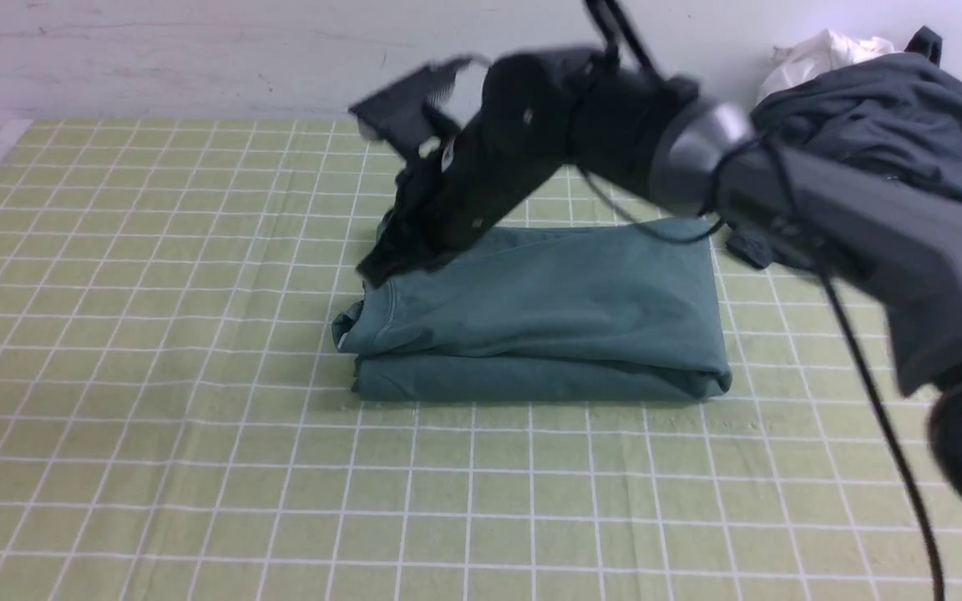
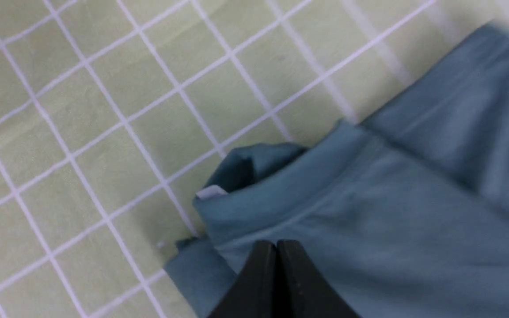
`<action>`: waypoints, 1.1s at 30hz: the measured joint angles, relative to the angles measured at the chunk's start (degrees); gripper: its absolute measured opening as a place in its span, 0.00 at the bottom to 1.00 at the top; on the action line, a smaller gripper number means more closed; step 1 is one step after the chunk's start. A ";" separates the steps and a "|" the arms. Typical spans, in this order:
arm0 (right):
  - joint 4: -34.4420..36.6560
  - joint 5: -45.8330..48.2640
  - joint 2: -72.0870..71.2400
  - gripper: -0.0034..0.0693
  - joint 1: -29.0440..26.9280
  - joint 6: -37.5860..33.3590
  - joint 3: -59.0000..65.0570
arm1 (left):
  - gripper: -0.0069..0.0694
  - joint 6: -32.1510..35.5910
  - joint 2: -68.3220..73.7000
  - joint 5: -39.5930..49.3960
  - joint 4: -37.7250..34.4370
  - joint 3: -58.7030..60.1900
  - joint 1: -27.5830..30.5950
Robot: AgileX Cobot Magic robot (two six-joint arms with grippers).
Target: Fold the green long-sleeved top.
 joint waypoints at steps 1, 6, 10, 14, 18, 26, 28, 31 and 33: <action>0.00 0.00 -0.67 0.03 0.00 0.01 -0.20 | 0.09 0.09 -0.21 -0.08 0.00 0.25 0.00; -12.02 6.83 -18.96 0.03 -1.05 5.96 -0.75 | 0.09 0.78 -2.88 -0.22 -0.06 0.99 0.00; -12.92 8.01 -31.09 0.03 -2.21 10.09 9.58 | 0.09 0.86 -2.96 -0.22 -0.06 0.99 0.00; -11.70 1.43 -43.77 0.03 -2.36 13.09 30.53 | 0.09 0.86 -2.96 -0.22 -0.06 0.99 0.00; -9.89 -10.98 -53.53 0.03 -2.36 14.50 53.71 | 0.09 0.86 -2.96 -0.22 -0.06 0.99 0.00; 0.67 -36.06 -63.79 0.03 -2.36 14.78 89.77 | 0.09 0.86 -2.96 -0.22 -0.06 0.99 0.00; 1.91 -37.84 -63.79 0.03 -2.36 14.78 95.36 | 0.09 0.86 -2.96 -0.22 -0.06 0.99 0.00; 2.37 -38.13 -63.79 0.03 -2.36 14.78 101.41 | 0.09 0.86 -2.96 -0.22 -0.06 0.99 0.00; 2.50 -38.13 -63.97 0.03 -2.36 15.89 104.14 | 0.09 0.86 -2.96 -0.22 -0.06 0.99 0.00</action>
